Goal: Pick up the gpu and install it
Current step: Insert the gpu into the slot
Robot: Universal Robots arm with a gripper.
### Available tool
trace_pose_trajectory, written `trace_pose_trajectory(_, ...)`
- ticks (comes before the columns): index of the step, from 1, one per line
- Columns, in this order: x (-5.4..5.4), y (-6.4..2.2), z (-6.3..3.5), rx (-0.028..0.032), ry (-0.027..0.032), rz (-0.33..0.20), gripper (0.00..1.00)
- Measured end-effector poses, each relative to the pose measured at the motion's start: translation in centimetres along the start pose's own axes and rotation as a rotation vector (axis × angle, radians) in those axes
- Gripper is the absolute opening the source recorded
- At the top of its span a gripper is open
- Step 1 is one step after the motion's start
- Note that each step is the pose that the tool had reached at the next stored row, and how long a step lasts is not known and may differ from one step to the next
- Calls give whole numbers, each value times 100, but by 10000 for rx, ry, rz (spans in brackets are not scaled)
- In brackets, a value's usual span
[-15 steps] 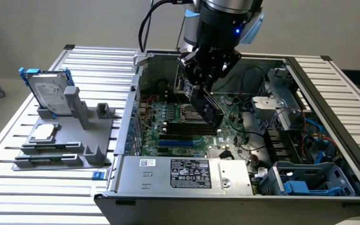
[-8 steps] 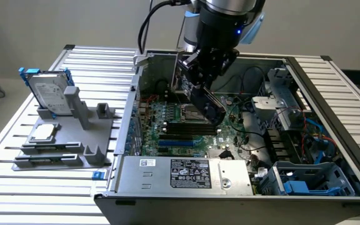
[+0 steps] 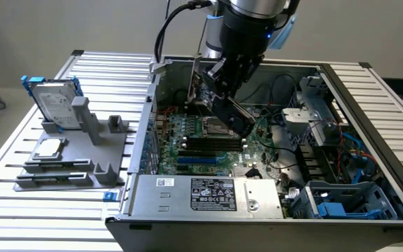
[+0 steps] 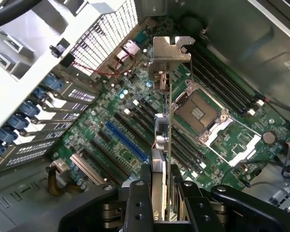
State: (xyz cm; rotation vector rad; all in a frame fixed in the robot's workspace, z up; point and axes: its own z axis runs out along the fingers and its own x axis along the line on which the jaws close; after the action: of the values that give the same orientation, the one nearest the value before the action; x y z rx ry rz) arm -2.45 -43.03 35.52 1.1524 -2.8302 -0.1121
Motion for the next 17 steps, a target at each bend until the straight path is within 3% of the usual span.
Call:
trace_pose_trajectory(7, -2, -2, 23, 43, 107, -1270, 27)
trace_pose_trajectory(17, -3, -6, 64, -43, 92, -3101, 27)
